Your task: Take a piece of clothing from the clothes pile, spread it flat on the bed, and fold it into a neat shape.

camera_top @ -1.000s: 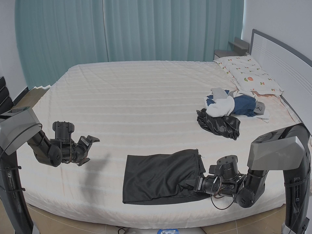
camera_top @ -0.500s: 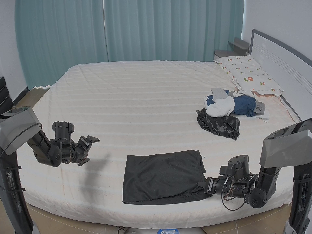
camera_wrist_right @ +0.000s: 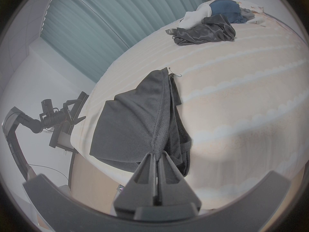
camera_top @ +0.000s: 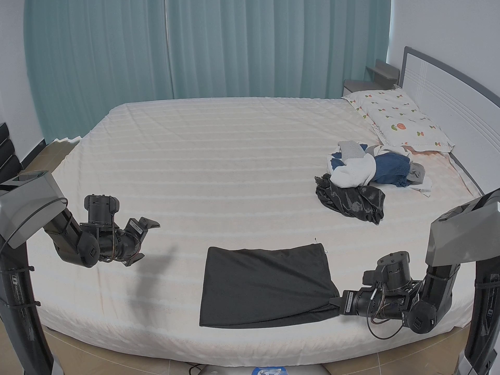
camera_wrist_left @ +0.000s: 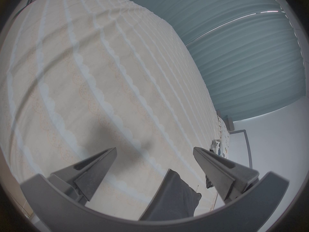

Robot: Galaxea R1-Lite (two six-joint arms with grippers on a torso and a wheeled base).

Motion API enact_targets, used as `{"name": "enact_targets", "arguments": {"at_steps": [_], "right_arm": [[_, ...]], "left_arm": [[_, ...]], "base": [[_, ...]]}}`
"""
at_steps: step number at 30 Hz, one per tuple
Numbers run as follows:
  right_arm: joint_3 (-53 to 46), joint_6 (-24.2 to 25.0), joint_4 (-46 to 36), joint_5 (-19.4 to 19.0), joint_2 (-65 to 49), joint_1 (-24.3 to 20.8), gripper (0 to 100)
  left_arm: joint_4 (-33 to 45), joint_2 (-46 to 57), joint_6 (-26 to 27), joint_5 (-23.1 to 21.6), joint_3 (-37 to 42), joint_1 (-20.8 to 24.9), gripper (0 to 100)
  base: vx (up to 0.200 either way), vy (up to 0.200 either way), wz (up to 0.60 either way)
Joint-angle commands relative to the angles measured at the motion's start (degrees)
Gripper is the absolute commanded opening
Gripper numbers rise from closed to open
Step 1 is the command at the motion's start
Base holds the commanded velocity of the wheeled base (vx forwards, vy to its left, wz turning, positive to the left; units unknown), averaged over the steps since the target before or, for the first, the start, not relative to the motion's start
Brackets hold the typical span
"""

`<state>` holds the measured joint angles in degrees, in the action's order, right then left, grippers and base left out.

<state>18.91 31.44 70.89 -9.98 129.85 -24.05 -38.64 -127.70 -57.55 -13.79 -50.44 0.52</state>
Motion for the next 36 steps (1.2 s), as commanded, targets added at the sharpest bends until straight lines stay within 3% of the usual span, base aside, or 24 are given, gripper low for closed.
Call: {"name": "enact_targets", "arguments": {"at_steps": [1,2,9,16,21,25,26,29,36], "right_arm": [[-0.01,-0.06,-0.14,-0.12,0.66,0.06,0],[-0.01,-0.15,-0.22,-0.21,1.19,0.06,100],[1.22,-1.21,1.01,-0.3,1.28,1.73,100],[12.21,0.03,-1.37,-0.91,0.49,6.3,100],[26.62,10.48,-7.96,-1.09,7.08,6.83,100],[31.1,14.0,-8.49,-1.27,10.68,6.83,100],[31.81,15.93,-8.4,-3.2,11.21,6.91,100],[32.16,17.25,-8.4,-5.57,11.3,7.26,100],[34.44,17.25,-10.33,-5.57,11.56,7.26,100]], "left_arm": [[-0.03,-0.01,-0.02,-0.01,0.0,0.0,100],[-0.03,-0.01,-0.02,-0.01,0.0,0.0,100],[-0.03,-0.01,-0.02,-0.01,0.0,0.0,100],[-0.03,-0.01,-0.02,-0.01,0.0,0.0,100],[-0.03,-0.01,-0.1,-0.1,-0.09,0.0,100],[-0.03,-0.01,-0.1,-0.1,-0.18,0.0,100],[-0.03,-0.01,-0.1,-0.1,-0.18,0.0,100],[-0.03,-0.01,-0.1,-0.1,-0.18,0.0,100],[-0.03,-0.01,-0.1,-0.1,-0.18,0.0,100]], "base": [[0.0,0.0,0.0],[0.0,0.0,0.0],[0.0,0.0,0.0],[0.0,0.0,0.0],[0.0,0.0,0.0],[0.0,0.0,0.0],[0.0,0.0,0.0],[0.0,0.0,0.0],[0.0,0.0,0.0]]}}
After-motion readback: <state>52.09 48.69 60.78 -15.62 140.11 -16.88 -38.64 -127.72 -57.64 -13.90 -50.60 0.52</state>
